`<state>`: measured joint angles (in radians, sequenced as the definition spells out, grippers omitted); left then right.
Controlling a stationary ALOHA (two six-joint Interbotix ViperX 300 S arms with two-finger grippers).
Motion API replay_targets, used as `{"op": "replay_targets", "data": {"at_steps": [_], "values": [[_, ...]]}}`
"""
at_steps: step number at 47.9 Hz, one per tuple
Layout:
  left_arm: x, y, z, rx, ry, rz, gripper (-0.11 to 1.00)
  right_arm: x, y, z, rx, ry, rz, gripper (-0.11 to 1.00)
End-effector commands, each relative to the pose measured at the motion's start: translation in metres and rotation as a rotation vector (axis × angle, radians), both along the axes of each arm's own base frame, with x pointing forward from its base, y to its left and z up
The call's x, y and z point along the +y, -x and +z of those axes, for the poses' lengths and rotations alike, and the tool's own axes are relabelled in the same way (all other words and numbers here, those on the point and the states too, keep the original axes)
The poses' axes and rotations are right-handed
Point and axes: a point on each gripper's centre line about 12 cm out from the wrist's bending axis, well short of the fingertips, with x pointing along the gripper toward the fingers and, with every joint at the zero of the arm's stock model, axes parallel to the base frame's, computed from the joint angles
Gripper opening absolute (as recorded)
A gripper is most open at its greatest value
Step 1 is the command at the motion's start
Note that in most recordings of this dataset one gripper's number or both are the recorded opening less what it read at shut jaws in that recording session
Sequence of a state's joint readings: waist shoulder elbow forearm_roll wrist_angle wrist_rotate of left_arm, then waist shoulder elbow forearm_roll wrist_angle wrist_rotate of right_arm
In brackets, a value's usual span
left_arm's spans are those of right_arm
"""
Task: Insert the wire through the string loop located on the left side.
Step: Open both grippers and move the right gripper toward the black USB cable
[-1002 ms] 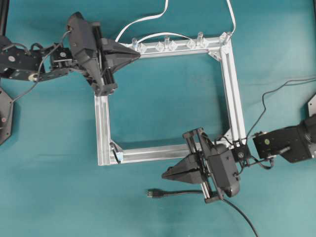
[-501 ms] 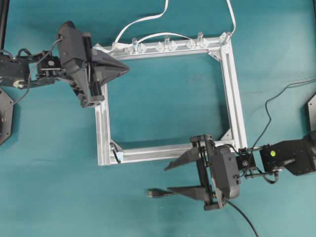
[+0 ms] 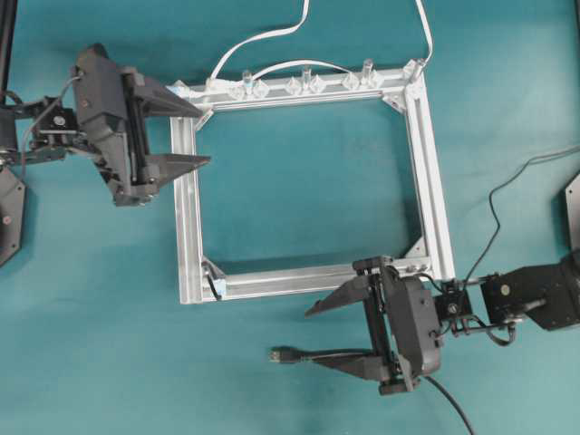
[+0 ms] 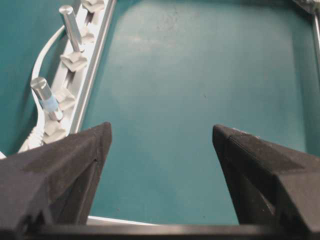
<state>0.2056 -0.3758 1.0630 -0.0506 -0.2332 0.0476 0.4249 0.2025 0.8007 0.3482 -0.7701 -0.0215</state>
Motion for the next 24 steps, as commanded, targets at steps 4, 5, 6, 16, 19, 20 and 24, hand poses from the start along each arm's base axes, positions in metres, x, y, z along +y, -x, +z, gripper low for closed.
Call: {"op": "replay_targets", "data": {"at_steps": [4,5,6,16,19,20,24], "values": [[-0.003,0.002,0.006,-0.019,0.003,-0.004,0.83,0.001,-0.003,0.009,-0.021,-0.015,-0.02,0.78],[-0.003,0.002,0.005,-0.016,0.004,-0.004,0.83,0.002,-0.003,0.008,-0.018,-0.016,-0.023,0.78],[-0.003,0.002,0.005,-0.013,0.004,-0.004,0.83,0.002,-0.003,0.007,-0.014,-0.014,-0.026,0.78],[-0.004,0.004,0.001,0.001,0.008,-0.006,0.83,0.005,-0.004,-0.001,0.011,-0.005,-0.033,0.78],[-0.004,0.005,0.0,0.004,0.008,-0.006,0.83,0.006,-0.005,-0.003,0.022,-0.004,-0.029,0.78],[-0.003,0.005,0.0,0.004,0.011,-0.003,0.83,0.007,-0.006,-0.003,0.024,-0.005,-0.028,0.78],[-0.003,0.006,0.0,0.006,0.01,-0.004,0.83,0.009,-0.008,-0.005,0.04,-0.005,-0.022,0.78]]}}
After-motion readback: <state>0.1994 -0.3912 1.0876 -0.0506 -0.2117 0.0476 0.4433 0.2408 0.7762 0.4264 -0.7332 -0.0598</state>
